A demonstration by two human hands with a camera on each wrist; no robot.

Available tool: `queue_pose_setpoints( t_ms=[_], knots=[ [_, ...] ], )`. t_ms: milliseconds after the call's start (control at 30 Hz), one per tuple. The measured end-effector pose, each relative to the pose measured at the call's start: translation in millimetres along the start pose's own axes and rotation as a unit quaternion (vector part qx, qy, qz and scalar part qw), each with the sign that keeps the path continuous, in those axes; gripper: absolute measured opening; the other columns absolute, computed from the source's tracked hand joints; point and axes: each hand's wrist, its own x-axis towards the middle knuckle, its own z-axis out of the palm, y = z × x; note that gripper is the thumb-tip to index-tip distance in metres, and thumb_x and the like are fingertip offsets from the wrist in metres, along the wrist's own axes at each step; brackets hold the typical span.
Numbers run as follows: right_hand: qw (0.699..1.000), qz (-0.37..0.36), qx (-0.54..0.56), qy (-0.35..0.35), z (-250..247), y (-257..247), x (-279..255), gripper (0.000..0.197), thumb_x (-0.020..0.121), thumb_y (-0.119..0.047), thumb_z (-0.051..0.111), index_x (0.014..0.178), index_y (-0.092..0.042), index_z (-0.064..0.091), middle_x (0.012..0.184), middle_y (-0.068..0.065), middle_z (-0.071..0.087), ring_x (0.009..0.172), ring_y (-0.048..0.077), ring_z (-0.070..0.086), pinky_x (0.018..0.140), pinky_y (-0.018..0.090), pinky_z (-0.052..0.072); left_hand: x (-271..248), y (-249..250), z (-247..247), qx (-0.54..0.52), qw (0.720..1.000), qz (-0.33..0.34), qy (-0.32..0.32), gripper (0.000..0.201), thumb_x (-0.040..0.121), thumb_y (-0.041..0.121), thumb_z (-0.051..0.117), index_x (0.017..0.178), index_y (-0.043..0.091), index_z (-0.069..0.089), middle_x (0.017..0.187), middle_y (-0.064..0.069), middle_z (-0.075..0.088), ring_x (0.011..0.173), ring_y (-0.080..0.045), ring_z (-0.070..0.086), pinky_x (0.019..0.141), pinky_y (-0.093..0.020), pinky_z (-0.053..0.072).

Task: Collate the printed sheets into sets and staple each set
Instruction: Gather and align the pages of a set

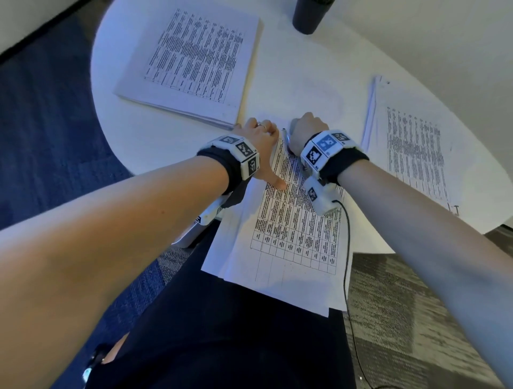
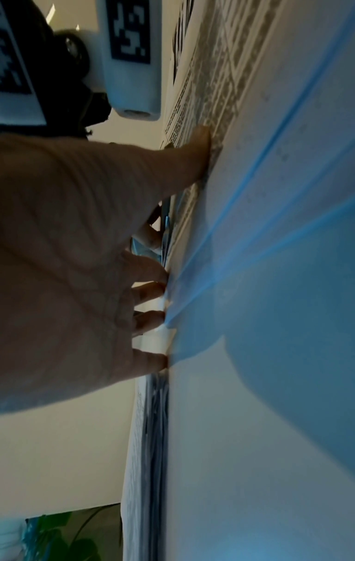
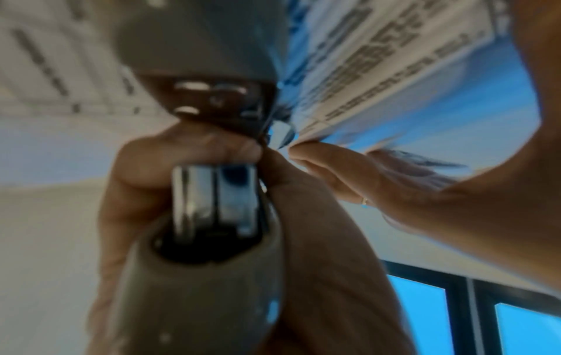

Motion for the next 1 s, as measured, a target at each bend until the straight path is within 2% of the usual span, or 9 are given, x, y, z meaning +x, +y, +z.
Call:
queue_pose_setpoints(
  t_ms=[233,333,433,500,600,767,833,933,1000],
  knots=[
    [0.998,-0.021,-0.009,0.065,6.1,9.1,-2.9,0.037,0.095,-0.015,0.044,0.128,-0.002,0.035,0.115,0.021,0.056,0.095,0.038,0.058,0.066,0.039,0.038,-0.9,0.6,0.2,0.006,1.0,0.004,0.006,0.125,0.056,0.089,0.054,0.149,0.012,0.022,0.152,-0.007,0.023,0.13,-0.032,0.029,0.106,-0.049,0.036],
    [0.998,0.005,0.039,0.038,3.6,5.0,0.3,0.037,0.095,-0.016,0.046,0.128,-0.001,0.035,0.116,0.021,0.055,0.096,0.037,0.058,0.067,0.038,0.041,0.2,0.1,3.1,0.002,1.0,0.006,0.016,0.124,0.055,0.09,0.053,0.147,0.012,0.026,0.151,-0.006,0.026,0.129,-0.032,0.03,0.105,-0.047,0.037],
    [0.997,0.029,0.065,0.02,0.4,-4.1,5.3,0.031,0.099,-0.016,0.04,0.125,0.0,0.04,0.125,0.018,0.049,0.106,0.033,0.055,0.079,0.037,0.043,0.6,-0.3,3.3,-0.005,1.0,0.009,0.026,0.12,0.053,0.089,0.056,0.143,0.012,0.033,0.148,-0.004,0.03,0.125,-0.03,0.033,0.101,-0.046,0.04],
    [0.994,0.047,0.093,0.032,1.8,-7.7,11.0,0.028,0.098,-0.016,0.041,0.122,-0.001,0.041,0.122,0.016,0.052,0.099,0.031,0.056,0.072,0.033,0.04,0.9,0.0,1.8,0.001,1.0,0.005,0.025,0.12,0.053,0.089,0.056,0.142,0.012,0.036,0.147,-0.004,0.032,0.124,-0.03,0.034,0.098,-0.046,0.041],
    [0.993,0.044,0.102,0.027,-0.1,-8.5,11.7,0.03,0.097,-0.015,0.044,0.122,0.0,0.041,0.121,0.015,0.052,0.104,0.032,0.056,0.07,0.031,0.036,2.8,1.0,0.9,0.001,1.0,-0.002,0.023,0.122,0.052,0.09,0.055,0.144,0.012,0.034,0.146,-0.004,0.032,0.123,-0.029,0.035,0.093,-0.045,0.043],
    [0.998,0.001,0.063,0.002,-14.6,-5.6,4.1,0.032,0.102,-0.027,0.033,0.114,0.0,0.044,0.116,0.017,0.052,0.08,0.026,0.048,0.068,0.032,0.037,5.4,-0.8,-2.8,-0.002,1.0,-0.002,0.017,0.121,0.051,0.091,0.054,0.141,0.012,0.037,0.145,-0.003,0.032,0.121,-0.029,0.035,0.094,-0.045,0.044],
    [0.997,0.005,0.08,-0.003,-20.6,-5.9,1.7,0.031,0.101,-0.025,0.033,0.117,0.0,0.043,0.121,0.019,0.051,0.085,0.028,0.051,0.071,0.034,0.04,5.9,-0.4,-5.1,-0.005,1.0,-0.001,0.013,0.12,0.05,0.091,0.054,0.14,0.012,0.04,0.144,-0.003,0.033,0.121,-0.029,0.035,0.097,-0.045,0.043],
    [0.993,0.01,0.114,-0.025,-26.0,-7.3,3.0,0.043,0.102,-0.024,0.033,0.129,0.009,0.038,0.129,0.022,0.047,0.109,0.035,0.055,0.086,0.039,0.043,5.2,0.2,-5.7,-0.005,1.0,-0.004,0.011,0.119,0.052,0.089,0.056,0.141,0.013,0.038,0.143,-0.003,0.034,0.121,-0.029,0.035,0.099,-0.046,0.043],
    [0.987,0.02,0.153,-0.035,-26.2,-7.6,6.4,0.047,0.102,-0.025,0.034,0.131,0.011,0.036,0.127,0.022,0.047,0.113,0.035,0.053,0.088,0.038,0.044,4.8,0.5,-6.2,-0.006,1.0,-0.007,0.011,0.118,0.053,0.088,0.056,0.142,0.013,0.035,0.143,-0.003,0.034,0.121,-0.029,0.035,0.098,-0.045,0.043]
  ],
)
